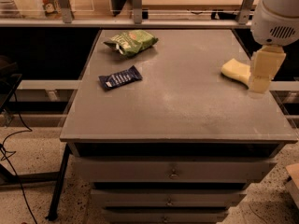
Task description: Move sponge near green jalapeno chip bag
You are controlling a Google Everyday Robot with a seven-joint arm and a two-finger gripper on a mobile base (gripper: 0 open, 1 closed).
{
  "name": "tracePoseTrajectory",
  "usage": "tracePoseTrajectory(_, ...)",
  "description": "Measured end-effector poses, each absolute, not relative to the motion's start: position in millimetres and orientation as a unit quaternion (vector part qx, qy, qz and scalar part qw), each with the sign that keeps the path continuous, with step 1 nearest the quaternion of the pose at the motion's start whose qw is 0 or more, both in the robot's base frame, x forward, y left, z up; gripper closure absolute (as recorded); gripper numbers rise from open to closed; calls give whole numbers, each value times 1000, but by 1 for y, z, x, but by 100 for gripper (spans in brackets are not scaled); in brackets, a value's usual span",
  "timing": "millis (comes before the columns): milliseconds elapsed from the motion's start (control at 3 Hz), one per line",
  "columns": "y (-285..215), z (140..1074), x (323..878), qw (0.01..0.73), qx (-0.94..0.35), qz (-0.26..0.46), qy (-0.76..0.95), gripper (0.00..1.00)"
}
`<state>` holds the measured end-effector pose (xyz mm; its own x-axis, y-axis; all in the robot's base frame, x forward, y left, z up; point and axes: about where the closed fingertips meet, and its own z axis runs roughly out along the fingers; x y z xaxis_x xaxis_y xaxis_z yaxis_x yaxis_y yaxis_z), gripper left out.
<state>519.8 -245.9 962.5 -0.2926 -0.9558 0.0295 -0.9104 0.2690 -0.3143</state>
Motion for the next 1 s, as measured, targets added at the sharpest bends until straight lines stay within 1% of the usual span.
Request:
tracePoseTrajectory(333,-246,963,520,83,-589,-137,792,0)
tracePoseTrajectory(667,-258,964,540,82,-579,-149,797,0)
tracePoseTrajectory(1000,-280,961,576,88,-558,-149,811,0)
